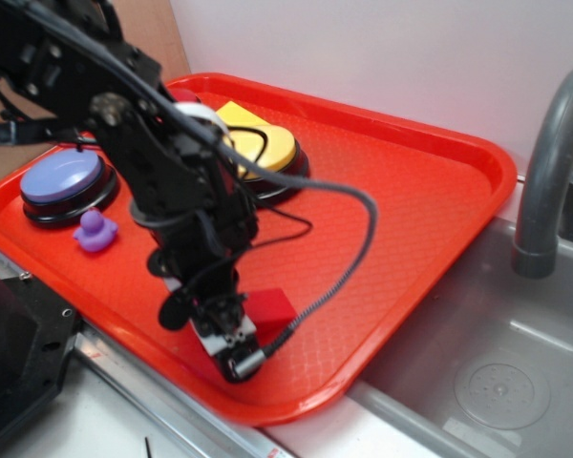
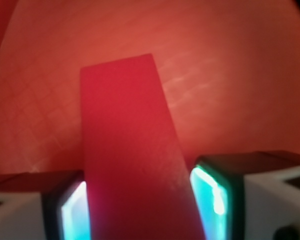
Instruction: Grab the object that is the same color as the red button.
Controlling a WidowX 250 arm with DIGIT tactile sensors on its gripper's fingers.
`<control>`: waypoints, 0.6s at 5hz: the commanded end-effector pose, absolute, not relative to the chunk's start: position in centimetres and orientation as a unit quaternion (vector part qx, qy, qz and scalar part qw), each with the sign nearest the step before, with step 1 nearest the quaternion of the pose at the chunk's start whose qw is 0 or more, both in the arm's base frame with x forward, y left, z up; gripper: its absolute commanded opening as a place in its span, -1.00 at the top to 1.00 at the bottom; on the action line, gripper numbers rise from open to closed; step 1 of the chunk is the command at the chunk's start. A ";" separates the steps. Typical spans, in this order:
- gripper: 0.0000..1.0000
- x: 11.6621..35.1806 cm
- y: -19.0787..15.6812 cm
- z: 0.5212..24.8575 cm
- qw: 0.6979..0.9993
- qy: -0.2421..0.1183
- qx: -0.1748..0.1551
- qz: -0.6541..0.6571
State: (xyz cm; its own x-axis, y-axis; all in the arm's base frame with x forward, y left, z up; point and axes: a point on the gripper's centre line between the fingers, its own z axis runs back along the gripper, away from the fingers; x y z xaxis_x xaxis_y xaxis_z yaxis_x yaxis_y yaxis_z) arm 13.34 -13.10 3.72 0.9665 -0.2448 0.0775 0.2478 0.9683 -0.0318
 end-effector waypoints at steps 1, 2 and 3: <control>1.00 16.7 -11.2 13.6 0.997 -0.063 -0.014 -0.037; 1.00 16.7 -9.1 15.8 0.999 -0.039 -0.011 0.025; 1.00 14.5 -6.4 17.8 0.995 -0.053 -0.013 0.087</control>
